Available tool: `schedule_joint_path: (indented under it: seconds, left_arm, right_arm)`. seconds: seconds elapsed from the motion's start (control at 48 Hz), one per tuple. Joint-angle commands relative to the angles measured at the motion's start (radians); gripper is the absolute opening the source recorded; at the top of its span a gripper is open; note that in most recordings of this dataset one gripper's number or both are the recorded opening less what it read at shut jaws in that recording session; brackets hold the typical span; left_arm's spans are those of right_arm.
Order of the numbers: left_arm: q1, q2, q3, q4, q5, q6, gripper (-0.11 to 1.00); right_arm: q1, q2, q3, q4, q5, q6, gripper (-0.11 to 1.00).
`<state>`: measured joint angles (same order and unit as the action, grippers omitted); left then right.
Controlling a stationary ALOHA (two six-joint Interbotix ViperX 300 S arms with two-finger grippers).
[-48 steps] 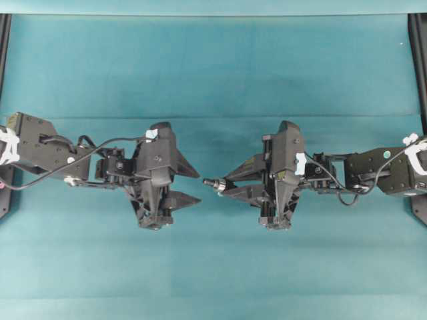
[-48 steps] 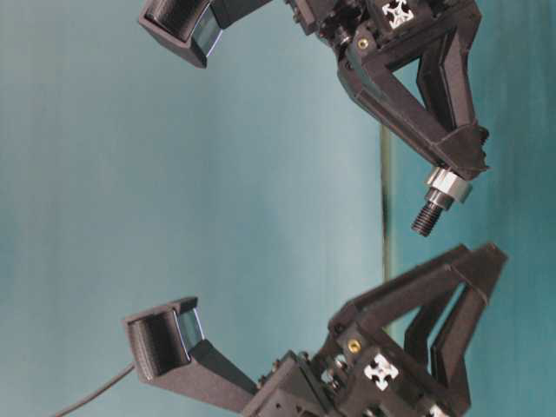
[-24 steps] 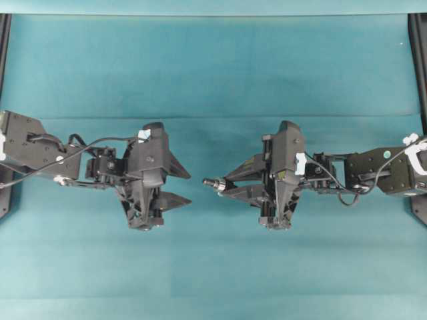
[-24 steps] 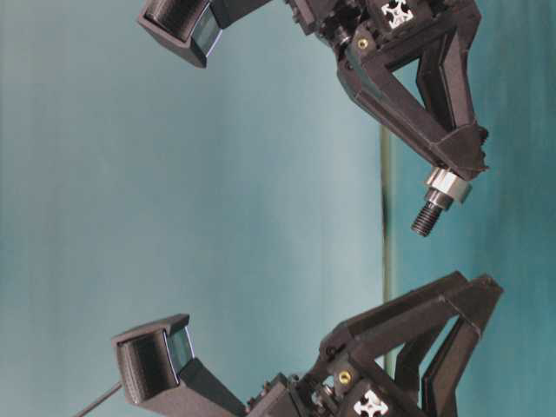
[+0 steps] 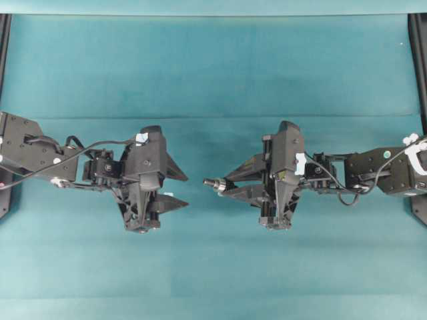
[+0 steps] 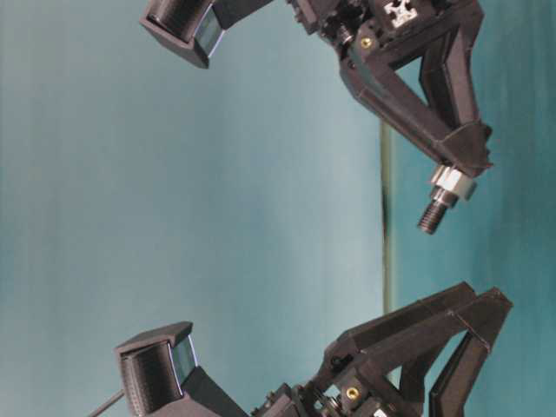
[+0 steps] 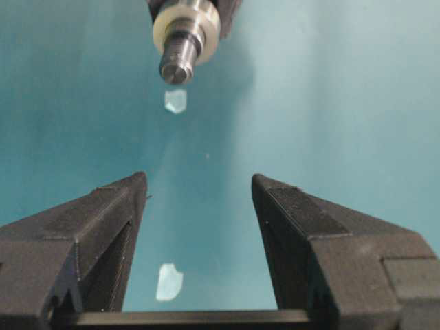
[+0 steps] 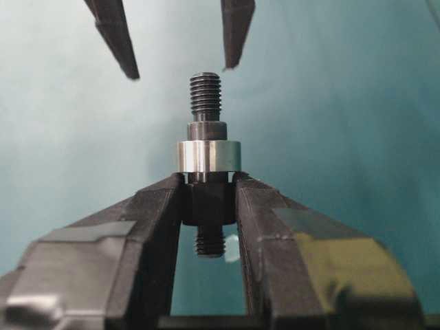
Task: Insert the washer onto the shaft with both hands.
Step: 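Withdraw the left gripper away while right gripper holds the shaft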
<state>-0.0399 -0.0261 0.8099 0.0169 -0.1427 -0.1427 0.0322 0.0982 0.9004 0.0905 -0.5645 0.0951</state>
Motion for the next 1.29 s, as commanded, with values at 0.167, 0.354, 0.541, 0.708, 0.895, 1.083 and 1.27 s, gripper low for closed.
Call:
schedule_joint_path:
  seconds: [0.167,0.354,0.541,0.708,0.895,1.083,1.27]
  left_arm:
    - [-0.003,-0.017,-0.005,0.0,-0.003,-0.002,0.65]
    - [-0.003,-0.018,-0.005,0.0,-0.003,-0.002,0.65]
    - [-0.003,-0.018,-0.005,0.0,-0.003,-0.002,0.65]
    - [-0.003,-0.018,-0.005,0.002,-0.003,-0.006,0.65]
    - [-0.003,-0.018,-0.005,0.0,-0.003,-0.006,0.65]
    - [-0.003,-0.017,-0.005,0.002,-0.003,-0.008,0.65]
    - [-0.003,-0.017,-0.005,0.002,-0.005,-0.009,0.65]
  right_arm:
    - [0.003,-0.017,-0.006,-0.005,0.011,0.0,0.0]
    - [0.003,-0.017,-0.006,-0.005,0.012,0.0,0.0]
    - [0.003,-0.017,-0.006,-0.005,0.021,0.0,0.0]
    - [0.003,-0.017,-0.006,-0.005,0.023,0.0,0.0]
    - [0.003,-0.017,-0.006,-0.005,0.025,0.0,0.0]
    - [0.003,-0.017,-0.006,-0.005,0.025,0.002,0.0]
    - [0.003,-0.015,-0.006,-0.005,0.023,0.003,0.0]
